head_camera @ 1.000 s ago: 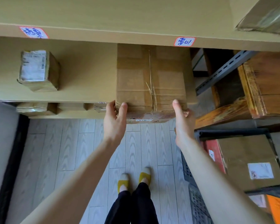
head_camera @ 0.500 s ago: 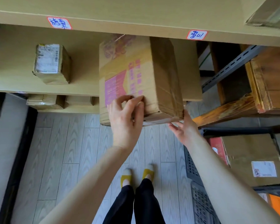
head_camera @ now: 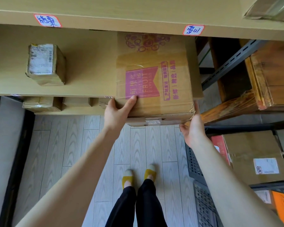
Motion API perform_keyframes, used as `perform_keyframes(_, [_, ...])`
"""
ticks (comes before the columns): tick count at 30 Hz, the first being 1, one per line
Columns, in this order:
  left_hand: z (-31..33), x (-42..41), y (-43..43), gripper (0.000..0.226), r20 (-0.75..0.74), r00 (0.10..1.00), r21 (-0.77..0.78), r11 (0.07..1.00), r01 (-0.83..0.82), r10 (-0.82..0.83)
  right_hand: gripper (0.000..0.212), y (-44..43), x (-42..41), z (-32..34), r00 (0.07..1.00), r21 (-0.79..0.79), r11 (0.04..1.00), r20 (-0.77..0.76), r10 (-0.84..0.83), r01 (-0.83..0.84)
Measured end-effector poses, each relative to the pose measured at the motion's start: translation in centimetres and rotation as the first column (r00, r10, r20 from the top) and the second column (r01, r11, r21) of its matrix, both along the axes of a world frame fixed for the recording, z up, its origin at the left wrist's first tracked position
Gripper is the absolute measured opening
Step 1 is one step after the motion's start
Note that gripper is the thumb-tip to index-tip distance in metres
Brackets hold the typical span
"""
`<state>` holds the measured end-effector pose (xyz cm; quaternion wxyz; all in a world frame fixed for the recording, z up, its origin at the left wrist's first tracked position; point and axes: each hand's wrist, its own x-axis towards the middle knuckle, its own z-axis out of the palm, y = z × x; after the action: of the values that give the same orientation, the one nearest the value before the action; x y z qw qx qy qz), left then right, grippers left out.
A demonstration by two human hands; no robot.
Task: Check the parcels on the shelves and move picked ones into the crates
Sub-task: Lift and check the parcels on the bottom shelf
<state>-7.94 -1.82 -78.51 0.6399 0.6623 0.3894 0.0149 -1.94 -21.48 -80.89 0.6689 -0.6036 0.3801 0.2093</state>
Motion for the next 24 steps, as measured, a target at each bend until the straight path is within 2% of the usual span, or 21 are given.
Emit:
perform_keyframes(2, [0.5, -0.2, -0.2, 0.041, 0.041, 0.999, 0.066, 0.997, -0.026, 0.023, 0.039, -0.1, 0.1, 0.0, 0.998, 0.059, 0.997, 0.037, 0.045, -0.047])
perform_keyframes(4, [1.2, -0.6, -0.5, 0.032, 0.123, 0.992, 0.168, 0.985, -0.039, 0.018, 0.033, -0.1, 0.2, -0.2, 0.997, 0.134, 0.989, 0.046, 0.064, -0.070])
perform_keyframes(6, [2.0, -1.1, -1.1, 0.020, 0.213, 0.977, 0.231, 0.972, -0.031, -0.019, 0.037, 0.0, 0.2, -0.7, 0.998, 0.192, 0.979, 0.003, 0.065, -0.064])
perform_keyframes(7, [2.4, -1.4, -1.5, 0.023, 0.240, 0.970, 0.250, 0.968, -0.015, -0.047, 0.043, 0.3, 0.1, -0.9, 0.997, 0.190, 0.980, -0.038, 0.068, -0.060])
perform_keyframes(10, [2.4, -1.6, -2.6, 0.064, 0.228, 0.966, 0.322, 0.946, 0.041, -0.120, 0.060, 0.7, -0.1, -1.5, 0.993, 0.137, 0.990, -0.117, -0.010, 0.026])
perform_keyframes(13, [2.5, -1.1, -3.3, 0.076, 0.163, 0.961, 0.430, 0.893, 0.133, -0.222, 0.078, -0.2, -0.2, -1.8, 0.990, 0.331, 0.933, -0.033, -0.137, 0.140])
perform_keyframes(16, [2.4, -1.0, -3.9, 0.067, 0.162, 0.901, 0.491, 0.825, 0.281, -0.403, 0.093, -1.5, -0.3, -2.3, 0.986, 0.441, 0.882, -0.065, -0.151, 0.164])
perform_keyframes(19, [1.7, -0.7, -4.5, 0.046, 0.145, 0.826, 0.543, 0.742, 0.393, -0.544, 0.094, -2.2, -0.2, -2.9, 0.946, 0.469, 0.822, -0.185, -0.266, 0.323])
perform_keyframes(21, [0.7, -0.1, -4.4, 0.053, 0.114, 0.861, 0.607, 0.721, 0.335, -0.496, 0.088, -2.4, 0.1, -2.8, 0.911, 0.437, 0.801, -0.256, -0.324, 0.408])
perform_keyframes(22, [0.2, 0.3, -4.2, 0.061, 0.098, 0.901, 0.600, 0.747, 0.285, -0.423, 0.081, -2.6, 0.3, -2.8, 0.902, 0.408, 0.808, -0.265, -0.341, 0.426])
perform_keyframes(24, [-0.2, 1.1, -3.5, 0.082, 0.033, 0.973, 0.432, 0.881, 0.192, -0.228, 0.054, -3.1, 0.7, -2.9, 0.900, 0.290, 0.856, -0.232, -0.370, 0.427])
